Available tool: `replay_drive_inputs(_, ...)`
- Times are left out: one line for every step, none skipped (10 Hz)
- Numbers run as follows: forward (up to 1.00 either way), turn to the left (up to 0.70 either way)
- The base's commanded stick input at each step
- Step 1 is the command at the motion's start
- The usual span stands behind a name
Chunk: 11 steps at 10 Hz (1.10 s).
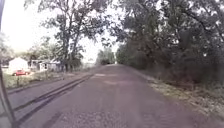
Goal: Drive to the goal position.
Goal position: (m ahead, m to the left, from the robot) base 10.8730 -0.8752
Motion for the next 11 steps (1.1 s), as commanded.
replay_drive_inputs(0.7,0.0)
replay_drive_inputs(0.7,0.0)
replay_drive_inputs(0.7,0.0)
replay_drive_inputs(0.7,0.0)
replay_drive_inputs(0.7,0.0)
replay_drive_inputs(0.7,0.0)
replay_drive_inputs(0.7,0.0)
replay_drive_inputs(0.7,0.0)
replay_drive_inputs(0.7,0.0)
replay_drive_inputs(0.7,0.0)
replay_drive_inputs(0.7,0.0)
